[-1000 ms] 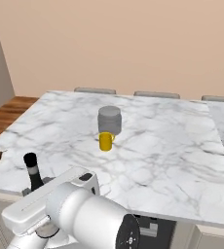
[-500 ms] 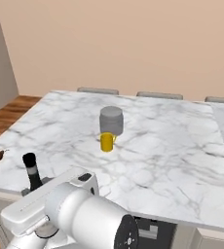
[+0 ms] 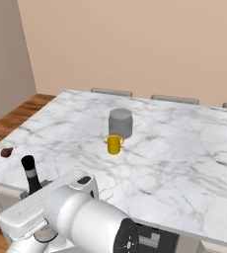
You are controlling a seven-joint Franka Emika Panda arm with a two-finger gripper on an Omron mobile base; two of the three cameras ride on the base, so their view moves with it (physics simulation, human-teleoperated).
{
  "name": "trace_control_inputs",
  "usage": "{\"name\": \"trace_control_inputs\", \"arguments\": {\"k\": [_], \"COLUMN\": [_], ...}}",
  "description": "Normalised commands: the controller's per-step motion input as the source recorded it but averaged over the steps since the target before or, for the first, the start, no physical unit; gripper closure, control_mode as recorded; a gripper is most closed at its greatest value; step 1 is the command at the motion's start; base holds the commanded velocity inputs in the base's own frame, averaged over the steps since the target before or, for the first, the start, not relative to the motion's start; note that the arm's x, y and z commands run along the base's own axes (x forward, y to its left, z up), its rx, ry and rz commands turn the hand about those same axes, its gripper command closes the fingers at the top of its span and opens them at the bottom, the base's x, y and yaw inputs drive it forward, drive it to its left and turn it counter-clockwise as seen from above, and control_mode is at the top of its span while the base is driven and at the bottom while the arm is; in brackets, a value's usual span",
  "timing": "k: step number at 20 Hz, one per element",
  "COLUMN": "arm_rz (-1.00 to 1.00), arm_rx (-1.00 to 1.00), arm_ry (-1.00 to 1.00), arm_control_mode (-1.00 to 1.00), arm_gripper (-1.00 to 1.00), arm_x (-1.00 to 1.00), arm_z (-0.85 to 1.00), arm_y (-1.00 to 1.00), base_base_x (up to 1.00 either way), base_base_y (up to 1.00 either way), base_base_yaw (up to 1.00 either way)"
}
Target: Open the cabinet directly in front. Then move the wine and the mug to the dining counter with the jar on it.
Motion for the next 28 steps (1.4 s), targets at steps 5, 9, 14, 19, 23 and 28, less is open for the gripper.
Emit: {"name": "trace_control_inputs", "arguments": {"k": [5, 9, 14, 19, 23, 28], "arm_rz": [0.00, 0.00, 0.00, 0.00, -0.01, 0.00], "arm_rx": [0.00, 0.00, 0.00, 0.00, 0.00, 0.00], "arm_ry": [0.00, 0.00, 0.00, 0.00, 0.00, 0.00], "arm_control_mode": [1.00, 1.00, 1.00, 1.00, -1.00, -1.00], "arm_gripper": [1.00, 1.00, 1.00, 1.00, 1.00, 1.00], "arm_x": [0.00, 0.00, 0.00, 0.00, 0.05, 0.27], "arm_z": [0.00, 0.00, 0.00, 0.00, -0.01, 0.00], "arm_y": [0.00, 0.00, 0.00, 0.00, 0.04, 0.05], "base_base_x": [0.78, 0.54, 0.48, 0.38, 0.22, 0.00], "base_base_y": [0.04, 0.12, 0.16, 0.10, 0.10, 0.00], "base_base_yaw": [0.35, 0.04, 0.00, -0.07, -0.04, 0.00]}}
